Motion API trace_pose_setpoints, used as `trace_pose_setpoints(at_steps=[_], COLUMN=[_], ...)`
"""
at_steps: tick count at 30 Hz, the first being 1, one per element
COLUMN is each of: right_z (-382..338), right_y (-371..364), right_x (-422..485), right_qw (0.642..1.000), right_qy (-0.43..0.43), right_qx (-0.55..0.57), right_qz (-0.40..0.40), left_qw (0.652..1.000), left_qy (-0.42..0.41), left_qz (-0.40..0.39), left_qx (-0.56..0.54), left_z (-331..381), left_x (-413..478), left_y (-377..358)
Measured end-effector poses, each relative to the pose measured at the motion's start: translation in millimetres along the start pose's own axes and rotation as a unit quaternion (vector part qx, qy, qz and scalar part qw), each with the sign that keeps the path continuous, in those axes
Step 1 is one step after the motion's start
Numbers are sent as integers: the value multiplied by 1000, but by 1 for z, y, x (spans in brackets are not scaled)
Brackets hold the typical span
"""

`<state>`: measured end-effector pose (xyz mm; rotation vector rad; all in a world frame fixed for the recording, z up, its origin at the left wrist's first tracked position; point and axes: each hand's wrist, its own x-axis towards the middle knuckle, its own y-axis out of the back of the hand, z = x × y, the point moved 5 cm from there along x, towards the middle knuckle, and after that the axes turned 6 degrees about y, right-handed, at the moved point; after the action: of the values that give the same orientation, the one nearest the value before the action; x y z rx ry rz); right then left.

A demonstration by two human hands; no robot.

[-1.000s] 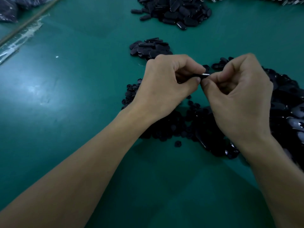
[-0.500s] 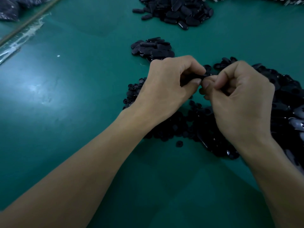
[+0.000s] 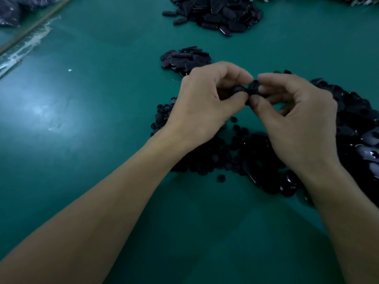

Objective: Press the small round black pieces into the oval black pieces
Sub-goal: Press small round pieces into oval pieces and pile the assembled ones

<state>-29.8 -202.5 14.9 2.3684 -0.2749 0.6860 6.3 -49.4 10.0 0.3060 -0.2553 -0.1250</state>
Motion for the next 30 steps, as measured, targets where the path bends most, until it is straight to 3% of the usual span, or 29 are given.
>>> trace_pose_setpoints(at_steps=[4,8,30], right_z=[9,9,2], right_y=[-4,-1,8], right_x=[3,4,4], right_qw=[990,980,986], right_qy=[-48,-56,-53], right_qx=[130,188,157], right_qz=[-27,-19,-12], left_qw=[998,996,991], left_qy=[17,25,37], left_qz=[-23,-37,-81], left_qx=[-49,-79,-101], left_z=[0,2,1], left_x=[0,-1,-3], left_y=[2,4,-1])
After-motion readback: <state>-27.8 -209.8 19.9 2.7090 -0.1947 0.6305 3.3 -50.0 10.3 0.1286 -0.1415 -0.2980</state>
